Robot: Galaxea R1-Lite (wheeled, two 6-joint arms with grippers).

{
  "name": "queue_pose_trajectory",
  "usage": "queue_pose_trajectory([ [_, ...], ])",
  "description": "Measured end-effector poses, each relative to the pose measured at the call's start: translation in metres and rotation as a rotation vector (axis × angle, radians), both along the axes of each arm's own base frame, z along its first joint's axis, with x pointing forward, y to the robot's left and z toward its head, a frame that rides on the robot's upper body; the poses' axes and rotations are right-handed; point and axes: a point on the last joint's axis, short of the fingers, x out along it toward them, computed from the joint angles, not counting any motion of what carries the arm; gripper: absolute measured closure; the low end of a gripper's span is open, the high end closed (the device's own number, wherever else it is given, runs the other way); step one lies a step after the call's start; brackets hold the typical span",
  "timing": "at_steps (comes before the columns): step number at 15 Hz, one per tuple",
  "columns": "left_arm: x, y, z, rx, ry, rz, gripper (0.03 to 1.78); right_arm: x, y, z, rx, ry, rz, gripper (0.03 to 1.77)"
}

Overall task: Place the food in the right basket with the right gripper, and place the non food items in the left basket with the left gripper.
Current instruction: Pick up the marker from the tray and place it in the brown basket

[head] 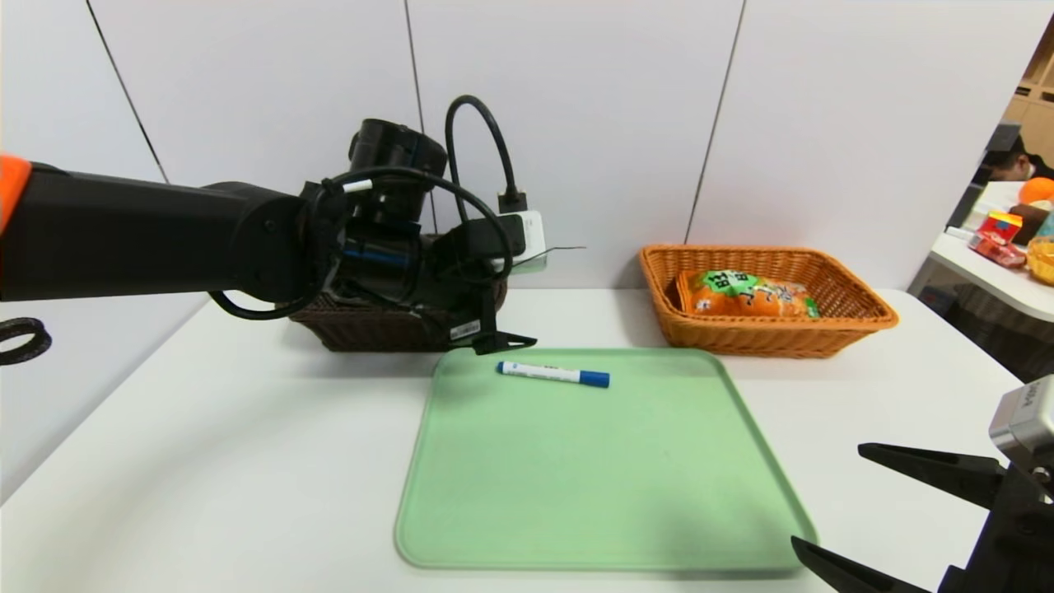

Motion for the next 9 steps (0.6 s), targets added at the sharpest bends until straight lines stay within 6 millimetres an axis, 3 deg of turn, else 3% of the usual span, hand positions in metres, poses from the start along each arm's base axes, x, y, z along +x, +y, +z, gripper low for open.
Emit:
queue_pose_trajectory([
  [9,0.03,-0.023,-0.038,-0.028,-0.004,0.04,0.12,0.0,0.0,0.0,-0.002,-0.002,0.0,0.1],
])
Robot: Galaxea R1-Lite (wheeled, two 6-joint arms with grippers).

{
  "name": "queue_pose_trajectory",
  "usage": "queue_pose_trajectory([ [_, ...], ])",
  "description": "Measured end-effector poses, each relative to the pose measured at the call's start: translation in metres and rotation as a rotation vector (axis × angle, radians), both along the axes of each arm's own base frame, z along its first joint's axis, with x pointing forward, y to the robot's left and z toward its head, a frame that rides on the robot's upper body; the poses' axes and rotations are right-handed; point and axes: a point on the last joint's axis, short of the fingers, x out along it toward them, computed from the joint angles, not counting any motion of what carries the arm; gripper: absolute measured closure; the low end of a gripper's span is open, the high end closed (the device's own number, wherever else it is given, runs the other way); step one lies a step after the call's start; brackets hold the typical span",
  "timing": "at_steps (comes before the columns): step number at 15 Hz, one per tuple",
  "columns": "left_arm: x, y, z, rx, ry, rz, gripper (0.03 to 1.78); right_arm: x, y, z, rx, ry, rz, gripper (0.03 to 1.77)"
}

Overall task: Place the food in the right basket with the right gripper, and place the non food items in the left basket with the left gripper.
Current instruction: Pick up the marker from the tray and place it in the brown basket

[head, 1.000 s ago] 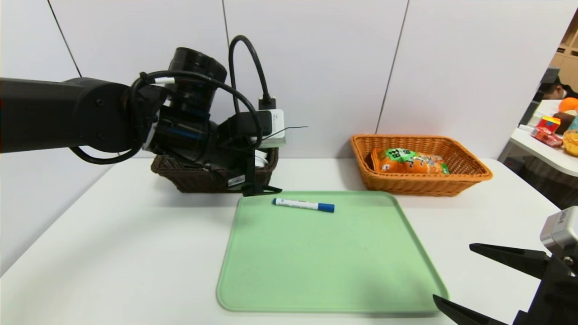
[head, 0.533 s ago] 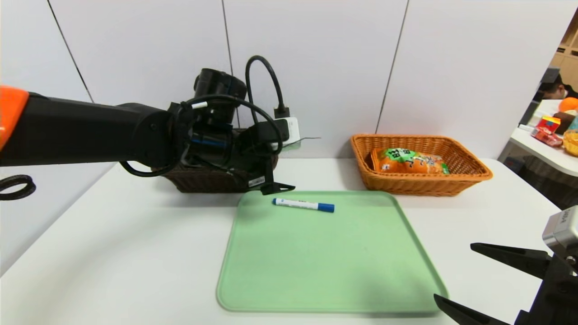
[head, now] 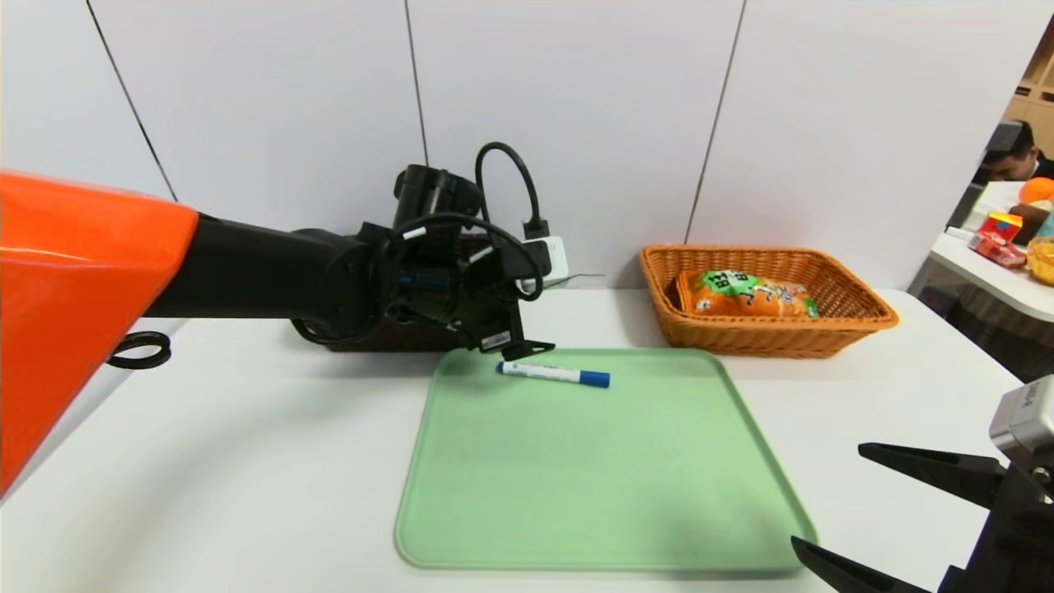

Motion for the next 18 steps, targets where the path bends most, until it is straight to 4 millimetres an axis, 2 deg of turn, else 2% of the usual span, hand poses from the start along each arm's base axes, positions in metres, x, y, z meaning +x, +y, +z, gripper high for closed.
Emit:
queue_pose_trajectory([
  [8,0.021,-0.023,-0.035,-0.019,0.008,0.039,0.12,0.0,0.0,0.0,0.001,0.001,-0.001,0.1],
  [18,0.033,-0.03,-0.063,-0.008,0.021,0.044,0.12,0.0,0.0,-0.001,0.0,0.003,-0.002,0.1],
])
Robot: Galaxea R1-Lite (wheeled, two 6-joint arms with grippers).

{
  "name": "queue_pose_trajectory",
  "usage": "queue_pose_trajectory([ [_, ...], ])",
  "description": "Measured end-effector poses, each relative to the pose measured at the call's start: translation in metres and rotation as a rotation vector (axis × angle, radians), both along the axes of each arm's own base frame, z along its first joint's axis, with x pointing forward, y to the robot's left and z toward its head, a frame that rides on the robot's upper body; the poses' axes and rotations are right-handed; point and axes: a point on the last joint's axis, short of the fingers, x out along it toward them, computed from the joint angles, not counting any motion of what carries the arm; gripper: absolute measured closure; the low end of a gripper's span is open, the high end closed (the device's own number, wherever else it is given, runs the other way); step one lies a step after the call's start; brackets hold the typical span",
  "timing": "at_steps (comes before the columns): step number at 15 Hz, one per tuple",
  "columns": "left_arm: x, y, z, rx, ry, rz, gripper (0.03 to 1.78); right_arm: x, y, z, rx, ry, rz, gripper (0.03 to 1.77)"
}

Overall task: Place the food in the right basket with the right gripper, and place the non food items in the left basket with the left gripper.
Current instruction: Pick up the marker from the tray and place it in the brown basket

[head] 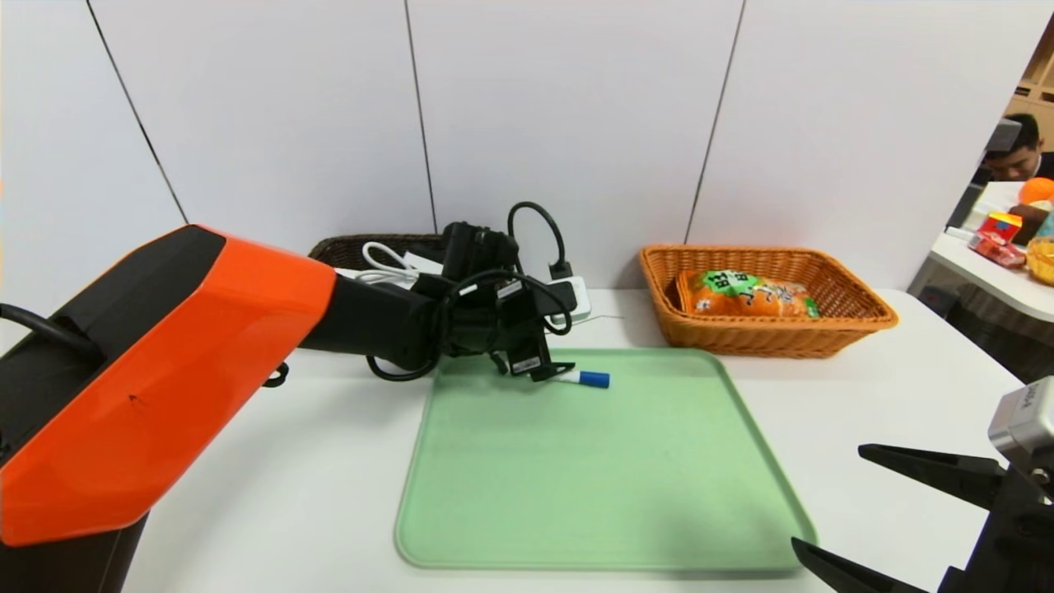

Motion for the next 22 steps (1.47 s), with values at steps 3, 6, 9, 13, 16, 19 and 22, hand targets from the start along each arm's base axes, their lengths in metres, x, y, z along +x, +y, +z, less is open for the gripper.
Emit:
queue_pose_trajectory([
  [3,0.002,0.001,-0.003,0.007,0.007,0.003,0.12,0.0,0.0,-0.001,-0.002,0.002,-0.001,0.1],
  [6,0.003,0.005,-0.004,0.015,0.013,0.008,0.12,0.0,0.0,-0.001,-0.002,0.002,0.002,0.1],
  [9,-0.002,0.009,-0.002,0.018,0.021,0.011,0.12,0.0,0.0,-0.001,-0.001,0.001,0.003,0.1],
  [13,-0.012,0.011,0.008,0.009,0.01,0.006,0.12,0.0,0.0,0.0,-0.002,-0.002,0.003,0.1],
  [16,-0.018,0.002,0.043,-0.09,-0.091,0.018,0.12,0.0,0.0,0.0,-0.003,-0.003,0.004,0.1],
  [19,-0.04,0.003,0.085,-0.156,-0.139,0.008,0.12,0.0,0.0,0.0,-0.009,-0.007,0.008,0.1],
  [22,-0.081,0.017,0.118,-0.128,-0.093,-0.024,0.12,0.0,0.0,0.0,-0.013,-0.011,0.012,0.1],
])
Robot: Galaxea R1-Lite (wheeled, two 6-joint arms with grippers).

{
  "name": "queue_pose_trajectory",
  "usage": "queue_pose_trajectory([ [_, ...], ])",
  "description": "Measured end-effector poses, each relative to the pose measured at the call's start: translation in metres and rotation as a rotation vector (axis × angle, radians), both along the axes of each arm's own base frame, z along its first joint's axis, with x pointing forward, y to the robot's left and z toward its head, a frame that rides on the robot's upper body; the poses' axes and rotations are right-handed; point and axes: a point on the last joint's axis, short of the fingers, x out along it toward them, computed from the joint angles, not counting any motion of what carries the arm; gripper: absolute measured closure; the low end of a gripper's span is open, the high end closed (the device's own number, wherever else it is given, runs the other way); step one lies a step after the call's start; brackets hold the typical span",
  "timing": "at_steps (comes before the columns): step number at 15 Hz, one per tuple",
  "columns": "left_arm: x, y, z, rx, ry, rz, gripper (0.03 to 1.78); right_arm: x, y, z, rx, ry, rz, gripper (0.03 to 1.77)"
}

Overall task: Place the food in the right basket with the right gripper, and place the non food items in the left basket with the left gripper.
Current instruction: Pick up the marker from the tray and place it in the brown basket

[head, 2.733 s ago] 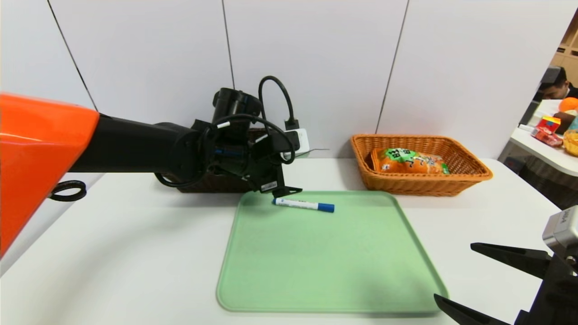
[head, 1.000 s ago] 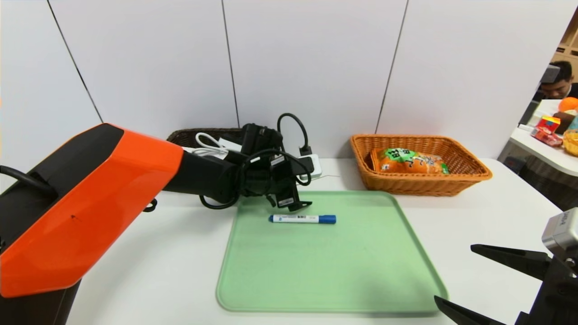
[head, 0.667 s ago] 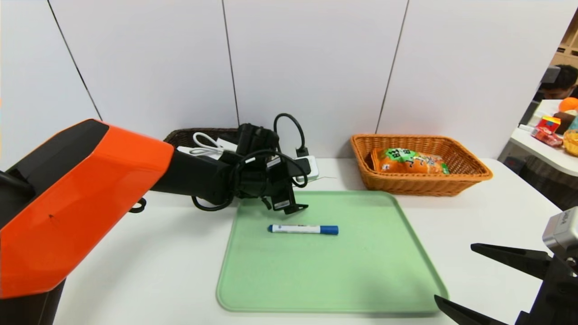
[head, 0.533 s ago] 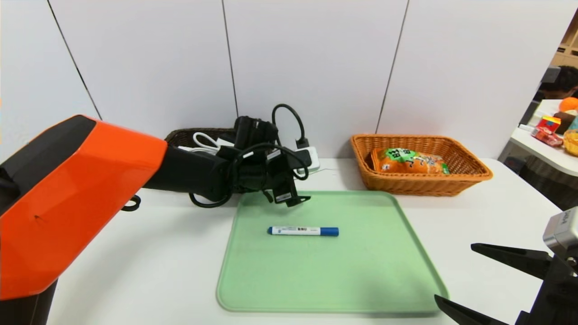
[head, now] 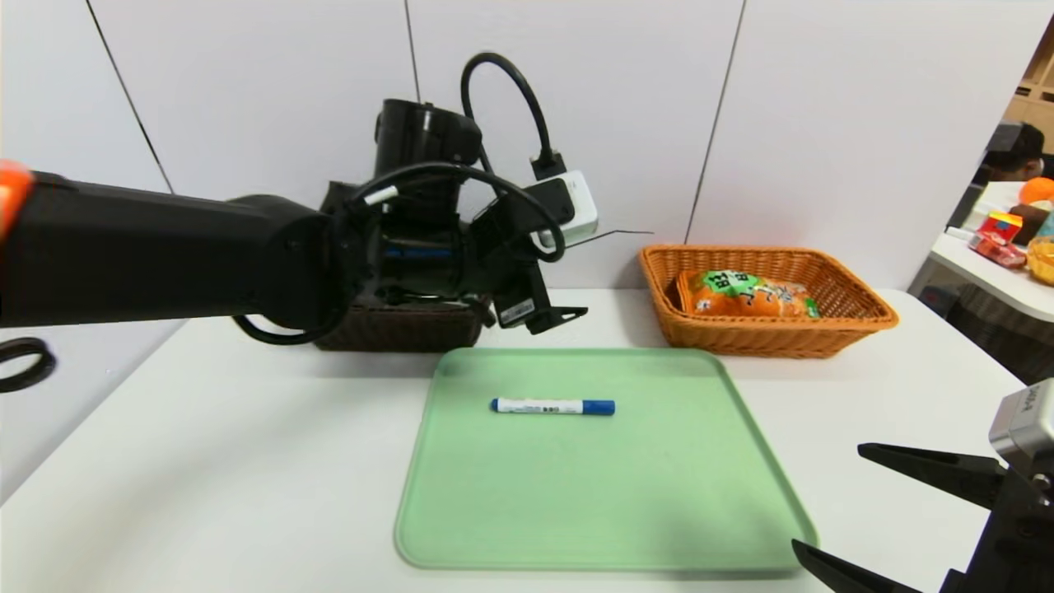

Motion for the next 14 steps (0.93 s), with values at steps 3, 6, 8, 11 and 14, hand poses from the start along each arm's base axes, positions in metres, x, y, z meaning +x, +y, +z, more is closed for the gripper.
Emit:
queue_pose_trajectory([
  [3,-0.048,0.02,-0.003,0.134,0.167,-0.042,0.12,0.0,0.0,0.001,-0.004,-0.006,0.004,0.1],
  [6,-0.077,0.034,-0.017,0.243,0.302,-0.084,0.12,0.0,0.0,0.001,-0.001,-0.01,0.002,0.1],
  [8,-0.08,0.035,-0.021,0.261,0.342,-0.107,0.12,-0.001,-0.001,0.001,0.001,-0.01,0.002,0.1],
  [11,-0.072,0.028,-0.025,0.262,0.357,-0.119,0.12,-0.001,-0.001,0.002,0.004,-0.013,0.001,0.1],
  [14,-0.06,0.019,-0.032,0.265,0.375,-0.132,0.12,-0.002,-0.002,0.002,0.007,-0.013,0.001,0.1],
])
